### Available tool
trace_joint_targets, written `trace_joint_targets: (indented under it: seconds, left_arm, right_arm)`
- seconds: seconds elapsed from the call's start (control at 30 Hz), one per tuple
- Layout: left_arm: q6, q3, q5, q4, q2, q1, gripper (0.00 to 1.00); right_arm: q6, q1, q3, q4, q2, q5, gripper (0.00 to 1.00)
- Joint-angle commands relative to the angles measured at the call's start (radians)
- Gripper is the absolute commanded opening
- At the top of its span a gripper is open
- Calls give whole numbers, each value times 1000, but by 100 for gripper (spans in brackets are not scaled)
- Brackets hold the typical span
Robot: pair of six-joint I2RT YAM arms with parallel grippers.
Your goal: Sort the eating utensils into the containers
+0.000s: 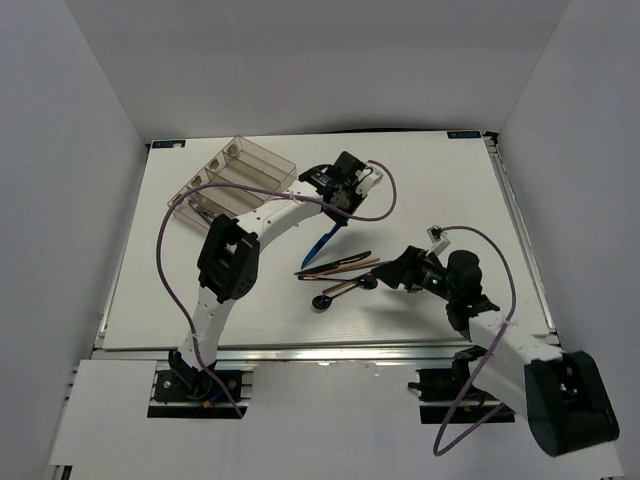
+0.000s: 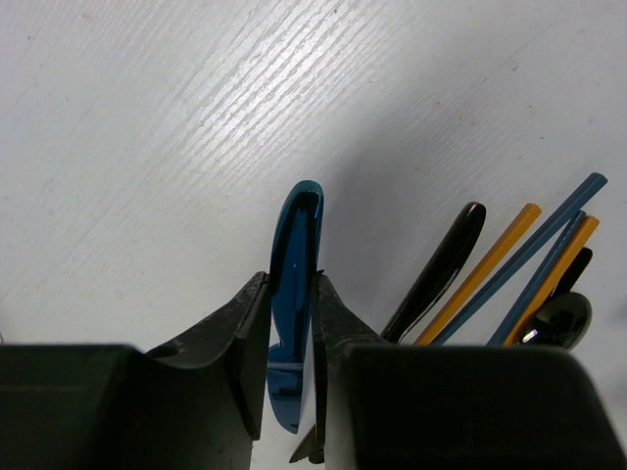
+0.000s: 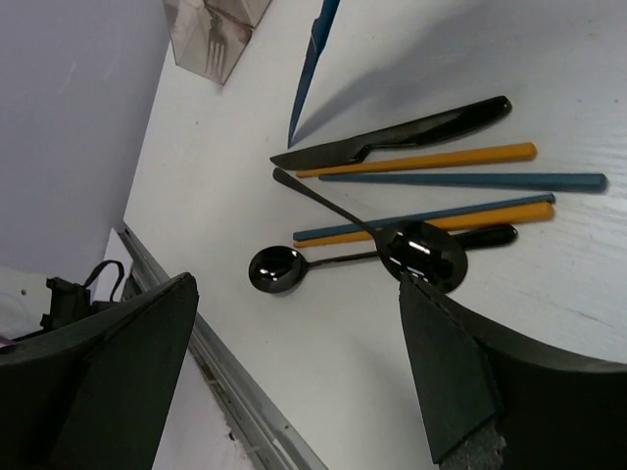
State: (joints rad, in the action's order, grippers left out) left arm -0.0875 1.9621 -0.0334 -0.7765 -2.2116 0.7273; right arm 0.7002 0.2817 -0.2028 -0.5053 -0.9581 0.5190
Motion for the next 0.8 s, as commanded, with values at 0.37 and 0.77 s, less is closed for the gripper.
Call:
trace_joint_targets:
  seconds: [0.37,0.77]
  left_arm:
    - [45,-28,81,77,121,-8,0]
    - [78,-37,112,94,162,-6,0]
  right_arm:
    - [81,198,-211,-656,-608,-155,82]
    - [171,217,-363,-868,-933,-254,78]
